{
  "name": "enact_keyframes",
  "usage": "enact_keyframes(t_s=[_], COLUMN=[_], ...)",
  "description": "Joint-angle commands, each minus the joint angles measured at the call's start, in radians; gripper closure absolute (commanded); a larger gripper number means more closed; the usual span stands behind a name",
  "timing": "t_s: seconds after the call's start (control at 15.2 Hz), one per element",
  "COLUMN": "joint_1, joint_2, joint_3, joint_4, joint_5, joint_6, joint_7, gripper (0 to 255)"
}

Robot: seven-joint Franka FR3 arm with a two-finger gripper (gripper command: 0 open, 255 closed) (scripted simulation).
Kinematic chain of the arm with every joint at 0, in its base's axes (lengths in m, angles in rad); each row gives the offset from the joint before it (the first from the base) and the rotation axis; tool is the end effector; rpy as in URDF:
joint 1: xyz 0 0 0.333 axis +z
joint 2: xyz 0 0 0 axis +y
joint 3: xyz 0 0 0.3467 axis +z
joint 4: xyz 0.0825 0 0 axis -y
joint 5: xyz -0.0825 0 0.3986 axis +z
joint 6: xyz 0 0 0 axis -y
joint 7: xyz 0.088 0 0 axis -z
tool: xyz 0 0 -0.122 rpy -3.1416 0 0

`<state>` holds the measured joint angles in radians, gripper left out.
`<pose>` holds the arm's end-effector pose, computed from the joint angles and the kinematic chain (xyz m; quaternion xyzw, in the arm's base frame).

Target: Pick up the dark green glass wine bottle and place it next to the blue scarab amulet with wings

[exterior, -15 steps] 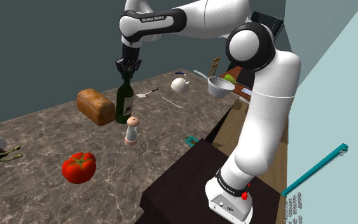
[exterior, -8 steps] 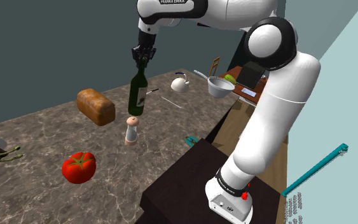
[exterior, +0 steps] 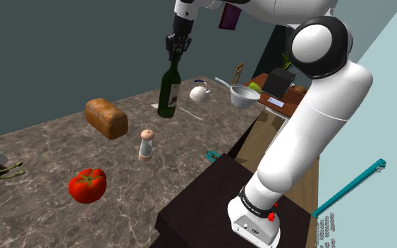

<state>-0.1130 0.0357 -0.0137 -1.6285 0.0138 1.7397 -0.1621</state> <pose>0.5918 -0.0738 0.6065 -0.9991 -0.0168 -0.0383 0.0011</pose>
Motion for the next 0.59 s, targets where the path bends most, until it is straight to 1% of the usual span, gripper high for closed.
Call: enact_keyframes(t_s=[0.0, 0.26, 0.53], joint_1=[-0.013, -0.041, -0.069], joint_2=[-0.027, -0.056, -0.066], joint_3=[-0.012, -0.040, -0.070], joint_4=[0.018, 0.085, 0.178], joint_5=[0.002, 0.004, 0.007], joint_6=[-0.046, -0.143, -0.247], joint_7=[-0.026, -0.079, -0.136], gripper=[255, 255, 255])
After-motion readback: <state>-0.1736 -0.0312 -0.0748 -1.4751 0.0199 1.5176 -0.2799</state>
